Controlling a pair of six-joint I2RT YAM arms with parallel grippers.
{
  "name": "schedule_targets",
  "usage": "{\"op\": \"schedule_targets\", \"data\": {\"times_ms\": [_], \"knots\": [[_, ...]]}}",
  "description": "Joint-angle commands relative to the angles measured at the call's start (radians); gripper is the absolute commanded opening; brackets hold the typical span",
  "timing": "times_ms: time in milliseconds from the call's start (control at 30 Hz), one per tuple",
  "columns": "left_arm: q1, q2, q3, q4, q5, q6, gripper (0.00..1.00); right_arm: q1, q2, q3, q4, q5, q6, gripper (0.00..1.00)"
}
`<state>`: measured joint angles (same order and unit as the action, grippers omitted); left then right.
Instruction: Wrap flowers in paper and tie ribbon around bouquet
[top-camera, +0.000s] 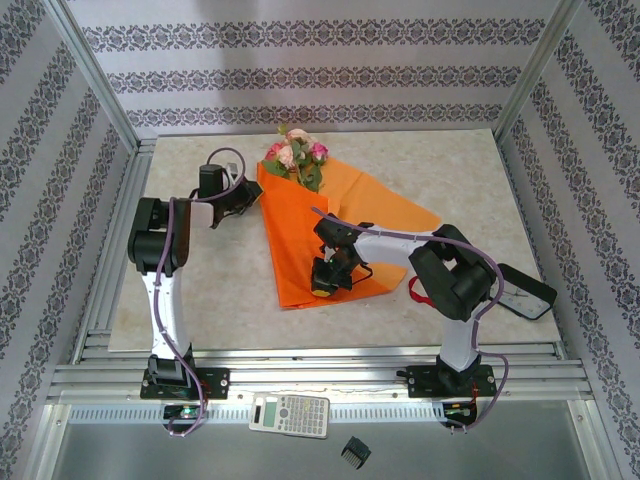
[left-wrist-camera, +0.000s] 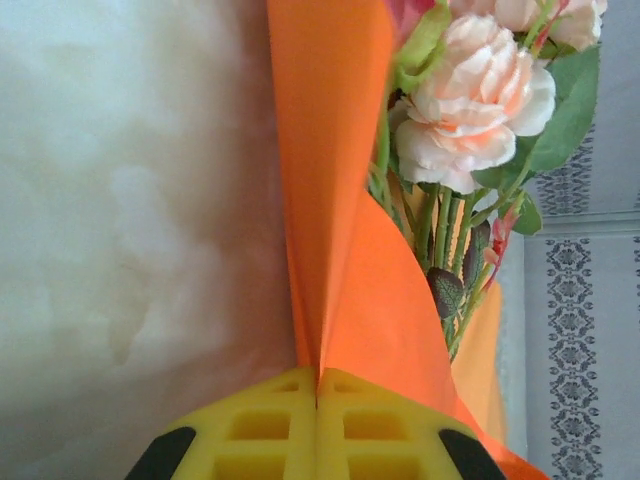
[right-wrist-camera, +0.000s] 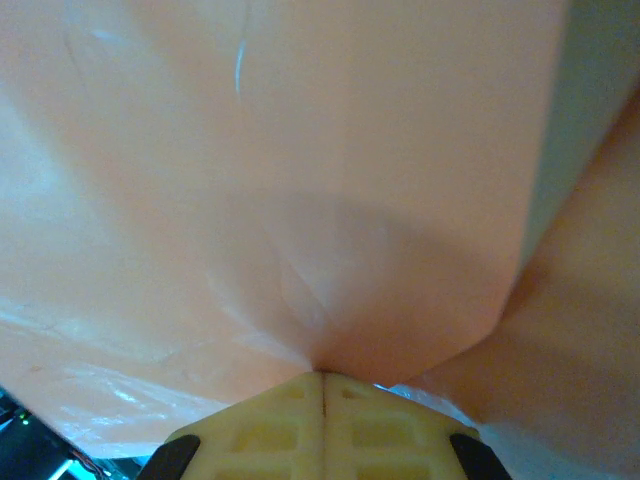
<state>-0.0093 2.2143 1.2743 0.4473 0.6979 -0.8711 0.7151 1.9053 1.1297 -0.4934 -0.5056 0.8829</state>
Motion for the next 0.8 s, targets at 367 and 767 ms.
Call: {"op": "schedule_targets", "data": {"times_ms": [367, 767], "knots": [[0.023, 0.125, 0.193, -0.078, -0.004, 0.017, 0.03, -0.001, 0.064, 0.005, -0.065, 0.000, -0.012, 0.00], [0.034, -0.079, 0.010, -0.081, -0.033, 0.028, 0.33, -0.002, 0.067, 0.010, -0.053, -0.014, -0.012, 0.00]]}}
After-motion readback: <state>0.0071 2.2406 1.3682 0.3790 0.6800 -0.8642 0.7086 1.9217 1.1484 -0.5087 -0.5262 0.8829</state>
